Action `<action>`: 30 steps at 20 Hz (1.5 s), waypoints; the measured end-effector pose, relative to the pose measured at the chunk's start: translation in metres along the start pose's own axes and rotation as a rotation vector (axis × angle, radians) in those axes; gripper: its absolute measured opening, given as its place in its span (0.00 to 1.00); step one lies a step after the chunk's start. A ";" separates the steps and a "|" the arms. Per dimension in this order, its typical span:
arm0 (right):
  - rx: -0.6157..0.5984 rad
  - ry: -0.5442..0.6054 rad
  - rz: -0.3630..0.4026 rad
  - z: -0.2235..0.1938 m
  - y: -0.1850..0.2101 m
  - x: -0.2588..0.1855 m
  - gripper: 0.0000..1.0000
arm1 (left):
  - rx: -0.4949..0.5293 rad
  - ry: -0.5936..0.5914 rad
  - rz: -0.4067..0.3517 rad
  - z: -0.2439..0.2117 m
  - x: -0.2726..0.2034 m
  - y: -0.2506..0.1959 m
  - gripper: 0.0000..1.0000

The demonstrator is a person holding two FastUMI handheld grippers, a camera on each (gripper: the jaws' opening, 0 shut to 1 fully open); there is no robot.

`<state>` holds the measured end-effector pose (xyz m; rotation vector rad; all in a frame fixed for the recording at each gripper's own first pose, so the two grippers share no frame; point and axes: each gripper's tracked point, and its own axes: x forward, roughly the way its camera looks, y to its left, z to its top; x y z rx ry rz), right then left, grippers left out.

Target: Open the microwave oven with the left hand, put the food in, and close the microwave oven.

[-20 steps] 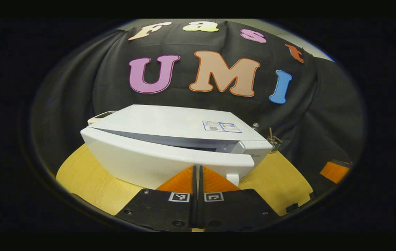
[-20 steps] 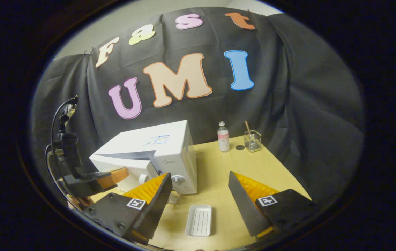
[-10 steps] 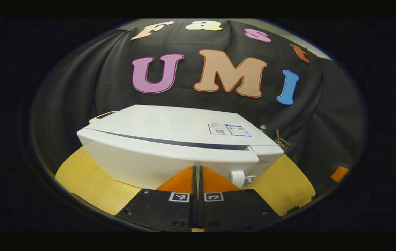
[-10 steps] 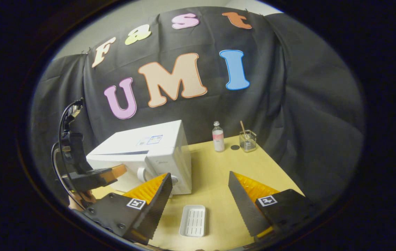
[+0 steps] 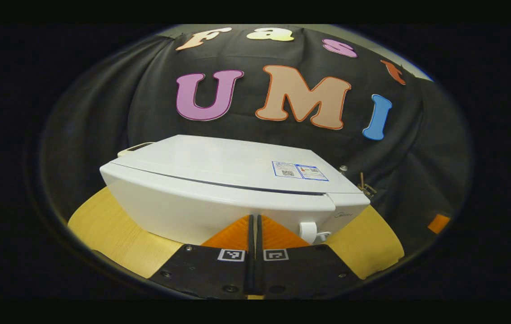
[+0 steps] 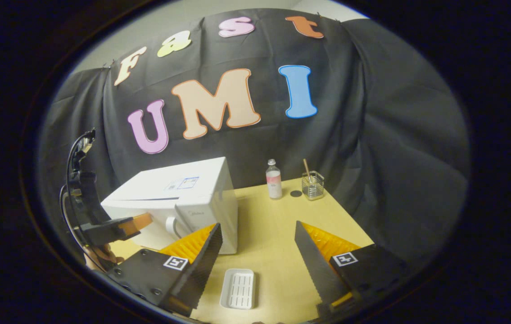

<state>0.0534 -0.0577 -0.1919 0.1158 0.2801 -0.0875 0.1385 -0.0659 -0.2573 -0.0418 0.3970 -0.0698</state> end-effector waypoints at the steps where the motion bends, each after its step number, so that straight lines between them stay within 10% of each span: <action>1: -0.004 -0.004 -0.008 0.001 -0.005 0.002 1.00 | -0.007 -0.004 -0.002 0.000 0.000 0.000 0.01; 30: -0.042 -0.036 0.031 0.021 0.002 -0.017 1.00 | 0.038 -0.090 -0.041 0.026 -0.025 -0.001 0.00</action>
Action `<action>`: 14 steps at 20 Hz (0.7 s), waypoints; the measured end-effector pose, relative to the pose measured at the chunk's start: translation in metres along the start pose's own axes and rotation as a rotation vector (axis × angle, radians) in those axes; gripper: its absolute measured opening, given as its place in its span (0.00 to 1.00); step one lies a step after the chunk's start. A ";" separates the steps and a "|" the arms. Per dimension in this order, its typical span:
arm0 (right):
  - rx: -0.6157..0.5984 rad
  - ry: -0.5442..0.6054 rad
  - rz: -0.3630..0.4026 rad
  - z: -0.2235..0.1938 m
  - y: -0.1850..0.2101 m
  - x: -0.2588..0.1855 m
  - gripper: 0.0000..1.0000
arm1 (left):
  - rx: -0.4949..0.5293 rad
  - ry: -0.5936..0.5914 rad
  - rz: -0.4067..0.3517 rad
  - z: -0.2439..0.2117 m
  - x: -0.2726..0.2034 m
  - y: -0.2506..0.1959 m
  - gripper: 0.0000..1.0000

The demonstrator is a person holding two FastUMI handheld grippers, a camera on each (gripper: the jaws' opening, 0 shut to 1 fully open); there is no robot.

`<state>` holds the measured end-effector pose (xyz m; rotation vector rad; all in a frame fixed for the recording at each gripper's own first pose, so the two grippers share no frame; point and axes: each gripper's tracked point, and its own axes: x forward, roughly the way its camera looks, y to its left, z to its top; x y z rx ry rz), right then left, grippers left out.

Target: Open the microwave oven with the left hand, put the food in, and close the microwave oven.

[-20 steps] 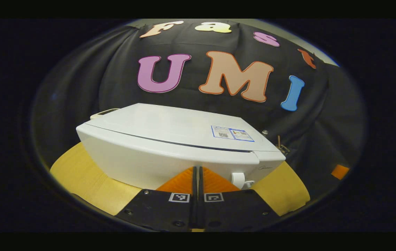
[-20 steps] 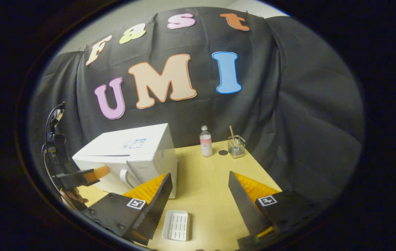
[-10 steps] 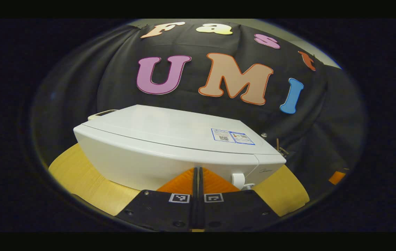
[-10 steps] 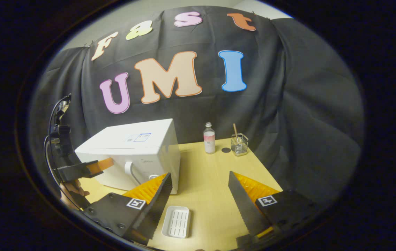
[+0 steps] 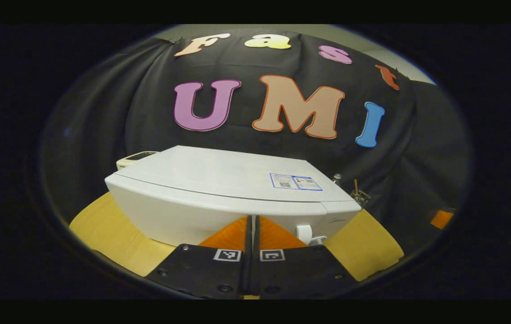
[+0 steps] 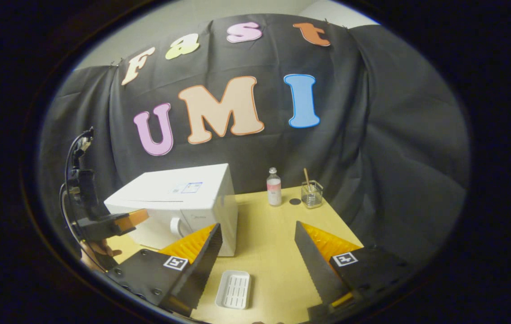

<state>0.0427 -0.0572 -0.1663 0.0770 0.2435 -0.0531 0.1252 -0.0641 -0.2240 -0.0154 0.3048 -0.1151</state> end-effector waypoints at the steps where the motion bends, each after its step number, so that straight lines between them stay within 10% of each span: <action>1: 0.002 -0.006 0.006 0.003 0.002 0.000 1.00 | 0.012 -0.009 0.003 0.003 -0.008 0.002 0.00; 7: -0.014 -0.017 0.038 0.013 0.015 -0.006 0.92 | 0.035 -0.054 0.054 0.022 -0.060 0.029 0.37; 10: -0.029 -0.016 0.060 0.014 0.024 -0.011 0.99 | 0.010 -0.091 0.089 0.043 -0.093 0.041 0.36; 14: -0.052 -0.001 0.117 0.018 0.046 -0.031 0.99 | 0.026 -0.137 0.146 0.060 -0.122 0.058 0.77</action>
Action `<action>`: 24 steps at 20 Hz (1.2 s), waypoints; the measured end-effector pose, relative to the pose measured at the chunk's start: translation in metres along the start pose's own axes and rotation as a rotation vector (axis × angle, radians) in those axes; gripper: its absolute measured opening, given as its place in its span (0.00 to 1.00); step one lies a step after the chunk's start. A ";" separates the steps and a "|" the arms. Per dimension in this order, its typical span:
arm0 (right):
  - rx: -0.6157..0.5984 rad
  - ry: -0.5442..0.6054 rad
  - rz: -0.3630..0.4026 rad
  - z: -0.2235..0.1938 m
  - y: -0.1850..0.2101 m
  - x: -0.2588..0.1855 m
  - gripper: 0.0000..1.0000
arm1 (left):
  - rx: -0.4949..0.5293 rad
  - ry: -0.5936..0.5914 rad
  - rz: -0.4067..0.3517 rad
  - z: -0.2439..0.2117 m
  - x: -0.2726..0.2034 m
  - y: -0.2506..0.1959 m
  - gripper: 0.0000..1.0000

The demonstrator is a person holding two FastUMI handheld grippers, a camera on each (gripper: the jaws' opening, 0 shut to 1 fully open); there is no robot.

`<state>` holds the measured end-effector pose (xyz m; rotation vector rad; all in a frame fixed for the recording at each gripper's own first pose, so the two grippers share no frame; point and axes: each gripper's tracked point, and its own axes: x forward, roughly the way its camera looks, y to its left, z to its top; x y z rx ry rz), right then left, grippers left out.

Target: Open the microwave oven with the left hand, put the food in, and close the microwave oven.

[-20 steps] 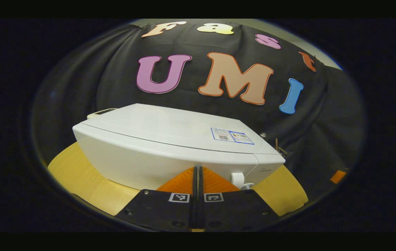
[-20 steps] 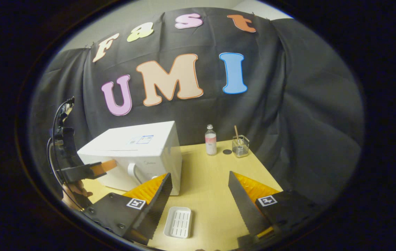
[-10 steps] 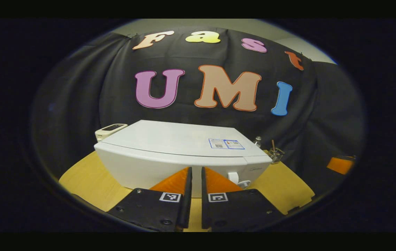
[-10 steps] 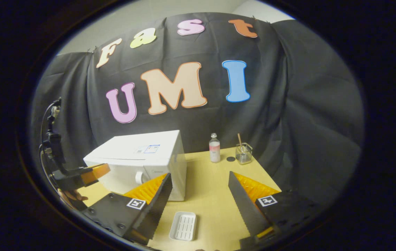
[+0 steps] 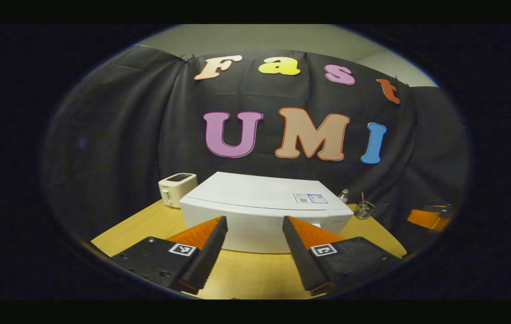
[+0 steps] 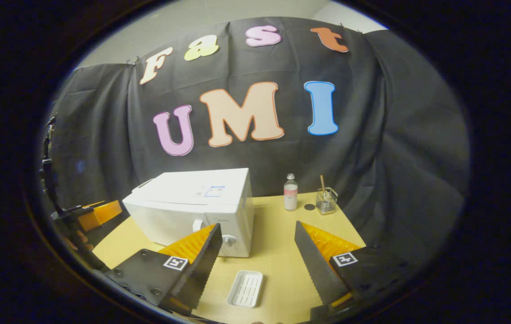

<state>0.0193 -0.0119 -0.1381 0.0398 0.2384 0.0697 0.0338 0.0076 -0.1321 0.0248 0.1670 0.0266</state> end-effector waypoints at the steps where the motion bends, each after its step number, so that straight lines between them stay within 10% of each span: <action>1: -0.010 -0.008 0.014 0.005 0.005 -0.003 0.99 | 0.000 -0.007 0.008 0.005 -0.005 0.004 0.96; 24: -0.100 -0.170 0.114 0.082 0.044 -0.025 0.92 | 0.054 -0.154 0.117 0.067 -0.032 0.026 0.96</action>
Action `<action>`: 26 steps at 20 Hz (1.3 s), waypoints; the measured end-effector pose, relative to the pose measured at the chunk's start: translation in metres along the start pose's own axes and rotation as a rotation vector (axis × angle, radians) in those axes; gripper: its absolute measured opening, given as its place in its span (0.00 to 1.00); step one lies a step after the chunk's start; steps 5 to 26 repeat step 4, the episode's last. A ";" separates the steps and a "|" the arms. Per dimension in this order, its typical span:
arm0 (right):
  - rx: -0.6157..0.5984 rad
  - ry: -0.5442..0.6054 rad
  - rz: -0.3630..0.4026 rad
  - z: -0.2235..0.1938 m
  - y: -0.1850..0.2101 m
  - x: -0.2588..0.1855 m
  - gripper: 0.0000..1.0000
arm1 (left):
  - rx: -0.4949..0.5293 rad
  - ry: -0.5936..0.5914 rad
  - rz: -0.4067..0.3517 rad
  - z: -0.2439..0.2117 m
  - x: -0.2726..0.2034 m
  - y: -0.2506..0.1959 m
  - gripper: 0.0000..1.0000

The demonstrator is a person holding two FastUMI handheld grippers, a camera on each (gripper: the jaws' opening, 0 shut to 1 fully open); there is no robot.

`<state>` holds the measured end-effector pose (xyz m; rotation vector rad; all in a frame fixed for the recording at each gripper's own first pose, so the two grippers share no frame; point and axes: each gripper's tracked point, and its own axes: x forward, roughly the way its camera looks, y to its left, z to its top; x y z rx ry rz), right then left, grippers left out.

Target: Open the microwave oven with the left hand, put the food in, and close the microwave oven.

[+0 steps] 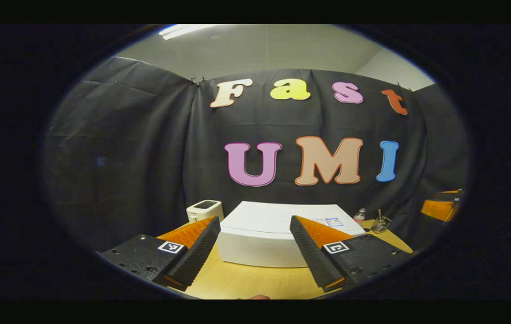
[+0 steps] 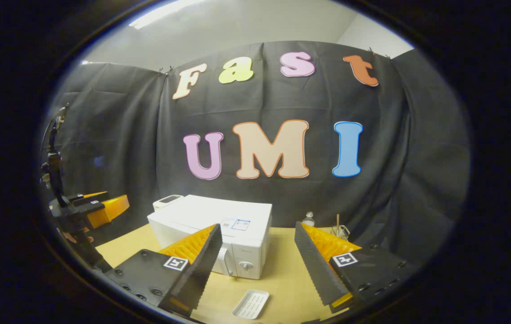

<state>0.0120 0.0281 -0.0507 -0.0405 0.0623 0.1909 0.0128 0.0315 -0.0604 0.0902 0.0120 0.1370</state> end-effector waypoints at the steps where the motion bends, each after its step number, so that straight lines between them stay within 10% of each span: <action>1: 0.000 -0.001 0.001 0.002 -0.001 0.001 0.92 | 0.002 0.005 0.001 -0.002 0.000 -0.001 0.96; 26: 0.001 -0.006 0.006 0.002 0.000 -0.001 0.92 | 0.005 0.010 0.001 -0.004 0.001 -0.003 0.96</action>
